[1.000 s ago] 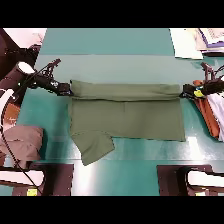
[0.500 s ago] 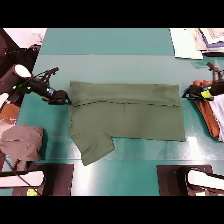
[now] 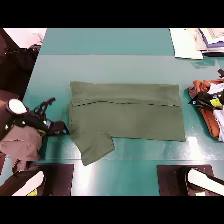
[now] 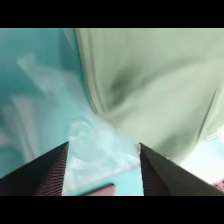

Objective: Fold the shirts.

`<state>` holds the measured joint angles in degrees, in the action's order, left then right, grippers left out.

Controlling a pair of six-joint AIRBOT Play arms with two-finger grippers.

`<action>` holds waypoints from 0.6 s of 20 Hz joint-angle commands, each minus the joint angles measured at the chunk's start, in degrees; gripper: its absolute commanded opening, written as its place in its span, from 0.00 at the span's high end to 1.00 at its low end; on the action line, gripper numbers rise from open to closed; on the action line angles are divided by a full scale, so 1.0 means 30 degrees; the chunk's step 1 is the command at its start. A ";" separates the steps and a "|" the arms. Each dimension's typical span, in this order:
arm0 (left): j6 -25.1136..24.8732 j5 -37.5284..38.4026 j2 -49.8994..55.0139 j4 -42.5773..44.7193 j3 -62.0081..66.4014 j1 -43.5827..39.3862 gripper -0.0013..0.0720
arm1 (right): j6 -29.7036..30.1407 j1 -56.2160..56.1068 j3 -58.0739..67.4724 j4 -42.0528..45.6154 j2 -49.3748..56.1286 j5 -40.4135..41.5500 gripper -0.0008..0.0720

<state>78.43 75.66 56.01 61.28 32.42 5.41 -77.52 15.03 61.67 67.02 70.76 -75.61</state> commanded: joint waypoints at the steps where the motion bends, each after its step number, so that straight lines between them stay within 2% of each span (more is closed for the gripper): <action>1: 0.0342 -0.0765 -0.1275 -0.1945 -0.3147 0.0007 0.30 | 0.0007 0.0080 -0.0335 -0.0146 -0.0277 0.0146 0.36; 5: 0.0226 -0.3497 -0.1275 -0.3147 -0.3767 -0.1865 0.30 | 0.0015 0.0102 -0.0335 -0.1020 -0.0277 0.0153 0.36; 8: 0.1311 -0.5756 -0.1268 -0.3271 -0.3767 -0.4095 0.30 | 0.0015 0.0102 -0.0335 -0.1020 -0.0284 -0.0058 0.36; 10: 0.1464 -0.6258 -0.1268 -0.3672 -0.3767 -0.4670 0.30 | 0.0197 0.0109 -0.0335 -0.1005 -0.0284 -0.0517 0.36; 11: 0.1756 -0.6309 -0.1268 -0.3694 -0.3759 -0.4670 0.47 | 0.0328 0.0109 -0.0335 -0.0984 -0.0284 -0.0918 0.36; 12: 0.1792 -0.6353 -0.1268 -0.3759 -0.3759 -0.4670 0.88 | 0.0568 0.0233 -0.0335 -0.0962 -0.0277 -0.1450 0.36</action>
<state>82.11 59.29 52.40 51.55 21.23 -6.70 -76.99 15.42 60.69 64.20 69.95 -76.88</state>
